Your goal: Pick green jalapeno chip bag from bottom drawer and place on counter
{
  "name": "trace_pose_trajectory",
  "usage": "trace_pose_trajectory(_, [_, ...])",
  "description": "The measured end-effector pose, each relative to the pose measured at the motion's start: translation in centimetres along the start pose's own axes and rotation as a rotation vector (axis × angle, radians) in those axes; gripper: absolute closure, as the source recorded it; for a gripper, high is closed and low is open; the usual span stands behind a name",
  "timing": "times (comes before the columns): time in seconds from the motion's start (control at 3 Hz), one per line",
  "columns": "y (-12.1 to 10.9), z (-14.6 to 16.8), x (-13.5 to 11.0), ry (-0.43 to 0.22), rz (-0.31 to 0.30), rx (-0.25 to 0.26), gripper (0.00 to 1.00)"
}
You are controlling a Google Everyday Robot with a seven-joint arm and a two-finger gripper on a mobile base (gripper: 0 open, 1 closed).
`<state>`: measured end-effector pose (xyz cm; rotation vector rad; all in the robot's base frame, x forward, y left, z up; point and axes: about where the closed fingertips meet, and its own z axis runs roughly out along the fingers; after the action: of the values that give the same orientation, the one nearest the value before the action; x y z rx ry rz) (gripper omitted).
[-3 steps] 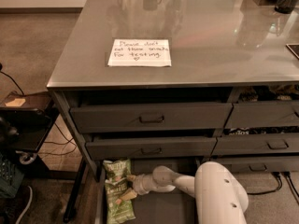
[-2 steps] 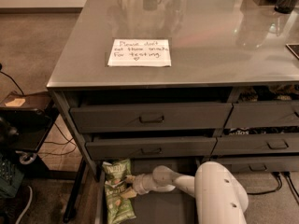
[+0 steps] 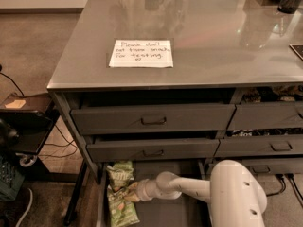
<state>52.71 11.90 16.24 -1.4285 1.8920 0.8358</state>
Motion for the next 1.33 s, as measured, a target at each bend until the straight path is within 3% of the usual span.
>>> trace_pose_trajectory(0.67, [0.5,-9.7,-3.4,0.062,-0.046,0.168,1.0])
trace_pose_trajectory(1.0, [3.5,-13.3,-4.4,0.091,-0.053,0.178,1.0])
trace_pose_trajectory(1.33, [5.8,-15.3,-4.9,0.107,-0.05,0.176,0.87])
